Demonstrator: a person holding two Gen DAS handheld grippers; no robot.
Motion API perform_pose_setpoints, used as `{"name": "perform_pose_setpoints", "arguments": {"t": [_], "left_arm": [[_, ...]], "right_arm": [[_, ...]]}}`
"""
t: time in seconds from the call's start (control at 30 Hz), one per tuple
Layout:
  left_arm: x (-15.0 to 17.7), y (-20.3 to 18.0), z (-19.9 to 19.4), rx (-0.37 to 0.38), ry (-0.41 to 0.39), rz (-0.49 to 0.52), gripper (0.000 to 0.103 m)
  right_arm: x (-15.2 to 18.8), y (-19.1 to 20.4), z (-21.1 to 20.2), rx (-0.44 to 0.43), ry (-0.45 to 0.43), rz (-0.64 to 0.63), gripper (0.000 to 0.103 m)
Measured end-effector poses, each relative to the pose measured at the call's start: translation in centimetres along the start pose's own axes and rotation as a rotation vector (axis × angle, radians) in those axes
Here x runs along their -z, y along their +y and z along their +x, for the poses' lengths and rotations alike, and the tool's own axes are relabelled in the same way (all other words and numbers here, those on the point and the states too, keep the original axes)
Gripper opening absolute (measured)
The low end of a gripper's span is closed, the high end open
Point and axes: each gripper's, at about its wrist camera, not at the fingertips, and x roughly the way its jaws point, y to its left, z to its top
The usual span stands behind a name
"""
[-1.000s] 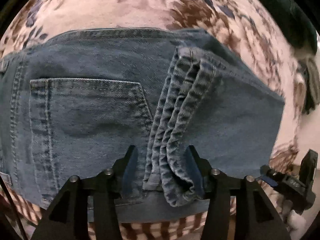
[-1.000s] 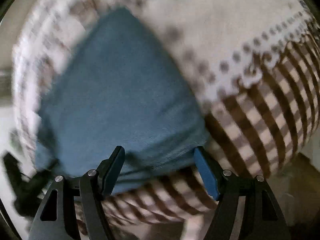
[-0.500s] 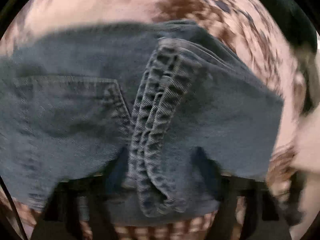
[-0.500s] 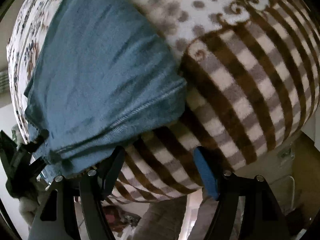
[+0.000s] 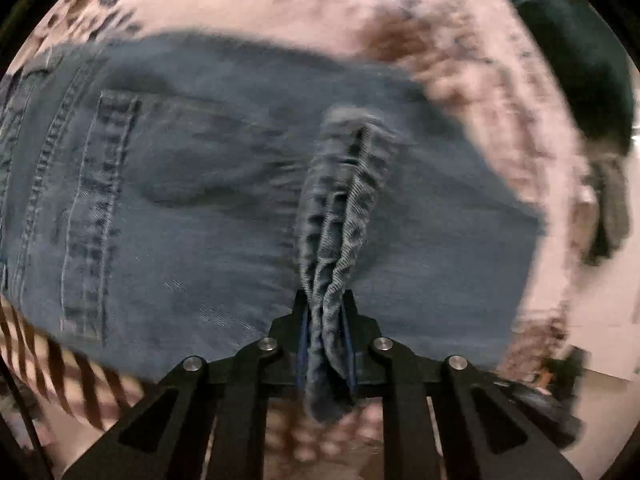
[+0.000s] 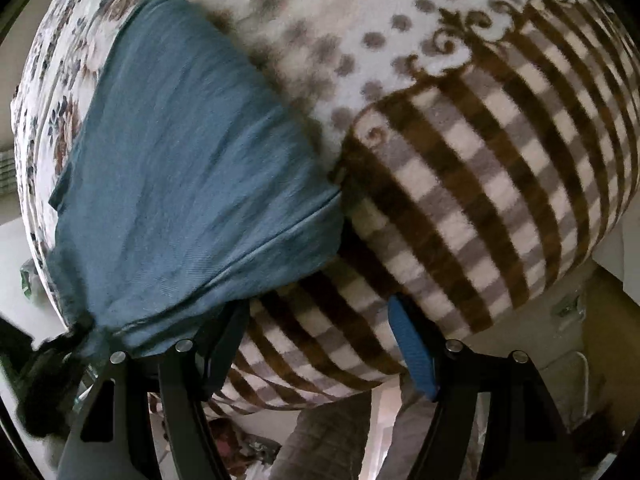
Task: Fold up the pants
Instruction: 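Lay the folded jeans down and open both grippers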
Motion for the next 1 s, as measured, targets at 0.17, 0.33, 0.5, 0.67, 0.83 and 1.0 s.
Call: {"name": "perform_pose_setpoints", "arguments": {"t": [0.17,0.33,0.5,0.67,0.83,1.0], "left_arm": [[-0.8,2.4,-1.6,0.074,0.021,-0.079,0.022],[0.5,-0.3,-6.1,-0.028,-0.131,0.037,0.034],[0.0,-4.7,-3.2,0.011,-0.106,0.183,0.045],[0.6,-5.9,2.5,-0.083,-0.008,0.304,0.044],[3.4,-5.2,2.4,-0.096,-0.035,0.436,0.044],[3.5,-5.2,2.7,-0.086,-0.043,0.419,0.044]], "right_arm": [[-0.3,0.1,-2.3,-0.026,-0.011,0.017,0.074],[0.6,2.1,-5.4,0.041,-0.092,-0.041,0.074],[0.1,7.8,-6.3,-0.002,-0.161,-0.217,0.058],[-0.1,12.4,-1.9,0.011,-0.063,-0.407,0.031],[1.9,11.5,0.0,0.085,0.021,-0.530,0.031],[2.0,10.0,1.0,0.126,0.094,-0.517,0.028]]}}
